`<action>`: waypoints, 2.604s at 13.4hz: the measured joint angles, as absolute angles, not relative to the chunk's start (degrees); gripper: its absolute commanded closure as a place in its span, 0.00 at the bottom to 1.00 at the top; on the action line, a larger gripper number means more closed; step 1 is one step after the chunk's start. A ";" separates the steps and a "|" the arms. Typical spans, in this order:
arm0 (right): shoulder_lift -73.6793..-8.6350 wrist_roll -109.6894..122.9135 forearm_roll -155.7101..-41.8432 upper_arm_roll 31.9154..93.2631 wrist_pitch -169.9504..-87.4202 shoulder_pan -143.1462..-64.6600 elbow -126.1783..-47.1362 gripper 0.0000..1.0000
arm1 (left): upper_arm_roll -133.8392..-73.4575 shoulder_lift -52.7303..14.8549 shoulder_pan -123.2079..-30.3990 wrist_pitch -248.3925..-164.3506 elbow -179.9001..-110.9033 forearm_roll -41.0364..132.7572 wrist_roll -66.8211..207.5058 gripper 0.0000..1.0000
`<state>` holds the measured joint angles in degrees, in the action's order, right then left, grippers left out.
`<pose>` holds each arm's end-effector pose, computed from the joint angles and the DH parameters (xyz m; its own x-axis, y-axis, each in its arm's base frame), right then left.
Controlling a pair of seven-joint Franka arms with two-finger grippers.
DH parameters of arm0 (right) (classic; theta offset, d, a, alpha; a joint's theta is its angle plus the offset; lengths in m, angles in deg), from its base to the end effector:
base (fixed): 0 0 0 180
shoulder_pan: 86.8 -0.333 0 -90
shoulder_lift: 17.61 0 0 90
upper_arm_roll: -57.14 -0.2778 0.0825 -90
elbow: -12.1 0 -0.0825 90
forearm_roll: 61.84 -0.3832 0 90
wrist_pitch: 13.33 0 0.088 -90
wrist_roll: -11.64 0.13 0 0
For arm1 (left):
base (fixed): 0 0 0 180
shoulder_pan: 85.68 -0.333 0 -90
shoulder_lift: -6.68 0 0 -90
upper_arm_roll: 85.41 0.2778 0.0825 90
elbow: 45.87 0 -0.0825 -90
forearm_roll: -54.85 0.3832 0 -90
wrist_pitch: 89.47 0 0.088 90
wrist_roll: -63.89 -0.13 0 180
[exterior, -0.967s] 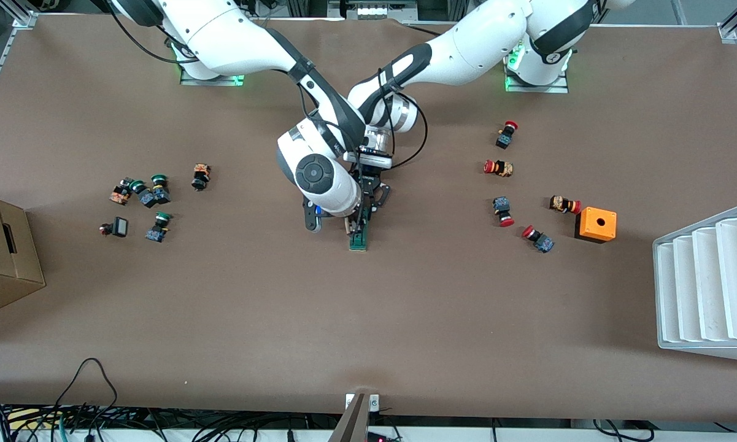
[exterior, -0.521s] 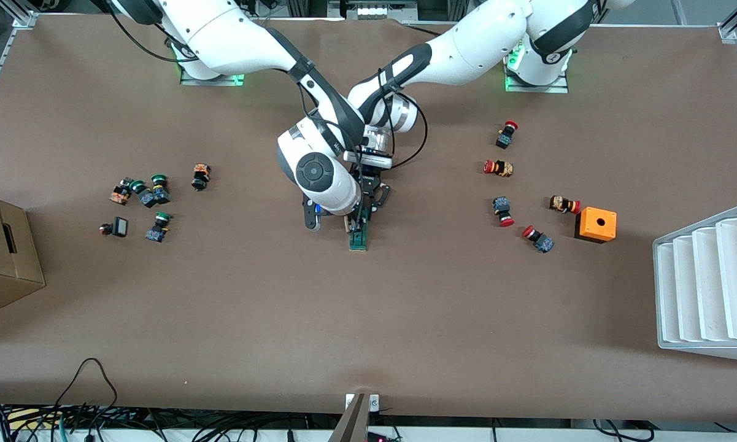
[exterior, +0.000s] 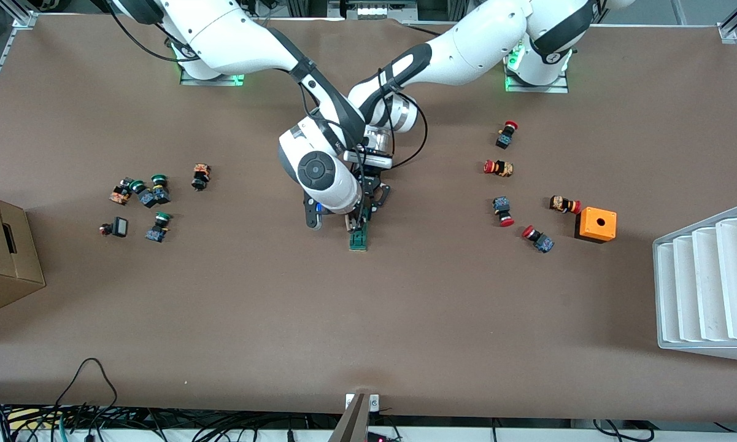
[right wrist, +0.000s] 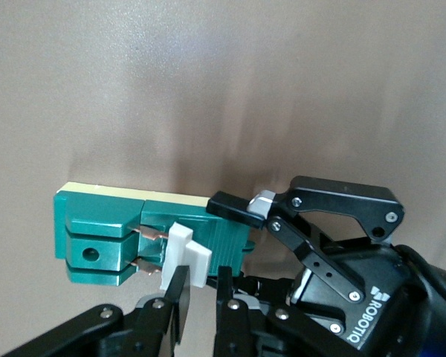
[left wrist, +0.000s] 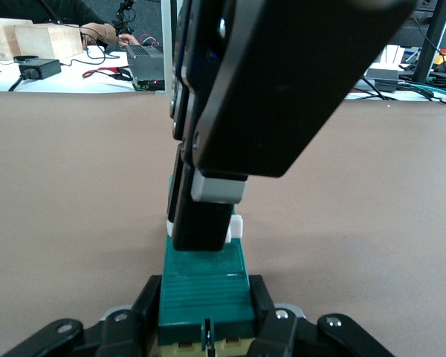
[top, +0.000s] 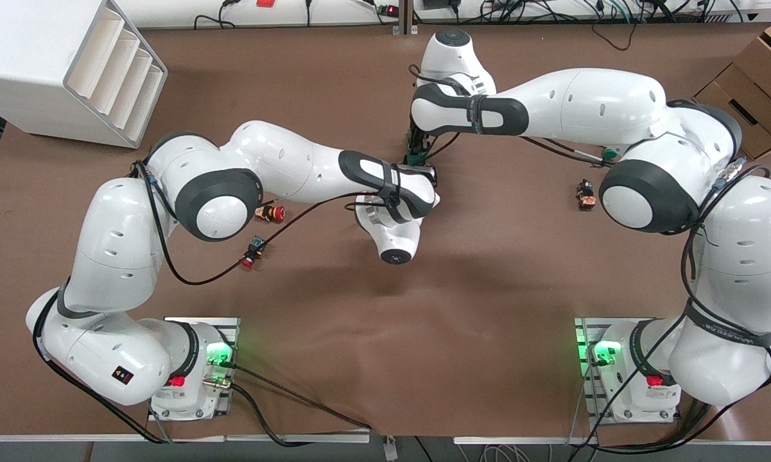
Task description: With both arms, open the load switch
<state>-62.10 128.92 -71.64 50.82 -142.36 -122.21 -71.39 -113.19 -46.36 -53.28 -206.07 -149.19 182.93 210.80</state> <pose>0.5223 0.4629 0.1779 0.1022 -0.9766 -0.1894 -0.9884 -0.1211 0.0911 0.3582 -0.5054 0.0442 0.4060 0.0172 0.9137 -0.1278 -0.9889 0.0754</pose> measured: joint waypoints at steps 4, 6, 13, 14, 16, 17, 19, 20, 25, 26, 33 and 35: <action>-62.09 128.92 -71.63 50.82 -142.58 -122.22 -71.45 0.75 | -113.19 -46.37 -53.28 -206.06 -149.18 182.93 210.83 0.56; -61.73 128.95 -71.63 50.85 -142.45 -122.11 -71.40 0.52 | -113.19 -46.37 -53.28 -206.06 -149.17 182.93 210.84 0.56; -51.58 117.95 -71.06 51.24 -134.65 -113.60 -68.14 0.01 | -113.19 -46.37 -53.28 -206.06 -149.17 182.93 210.85 0.56; -49.78 111.54 -71.01 51.29 -133.48 -111.39 -68.19 0.01 | -113.19 -46.37 -53.28 -206.05 -149.17 182.93 210.85 0.56; -46.42 97.22 -71.02 51.38 -129.95 -106.27 -68.30 0.01 | -113.19 -46.37 -53.28 -206.05 -149.17 182.93 210.86 0.50; -44.74 89.91 -71.05 51.42 -127.32 -103.63 -68.35 0.01 | -113.19 -46.37 -53.28 -206.06 -149.16 182.93 210.86 0.20; -41.31 76.62 -71.08 51.50 -121.61 -98.91 -68.52 0.01 | -113.15 -46.58 -53.30 -206.29 -148.73 183.19 210.88 0.00; -39.47 69.67 -71.07 51.61 -118.26 -96.78 -68.55 0.01 | -113.09 -46.92 -53.34 -206.39 -148.04 183.46 210.88 0.00; -29.32 30.32 -70.75 57.60 -104.65 -88.63 -69.71 0.01 | -113.01 -47.24 -53.50 -206.63 -146.54 183.72 210.88 0.00; -27.44 22.63 -70.11 60.07 -103.34 -88.35 -70.48 0.01 | -113.00 -47.23 -53.62 -206.63 -146.48 183.72 210.88 0.00; -24.27 1.28 -60.74 62.87 -102.33 -87.17 -73.09 0.01 | -113.04 -45.93 -54.92 -209.72 -145.85 183.72 210.83 0.00; -25.38 1.23 -60.47 62.44 -103.44 -87.84 -73.31 0.01 | -113.25 -44.62 -55.60 -211.78 -145.77 182.35 210.33 0.00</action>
<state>-25.38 1.23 -60.47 62.44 -103.44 -87.84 -73.31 -113.25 -44.62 -55.60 -211.78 -145.77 182.35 210.33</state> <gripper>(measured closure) 0.004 0.000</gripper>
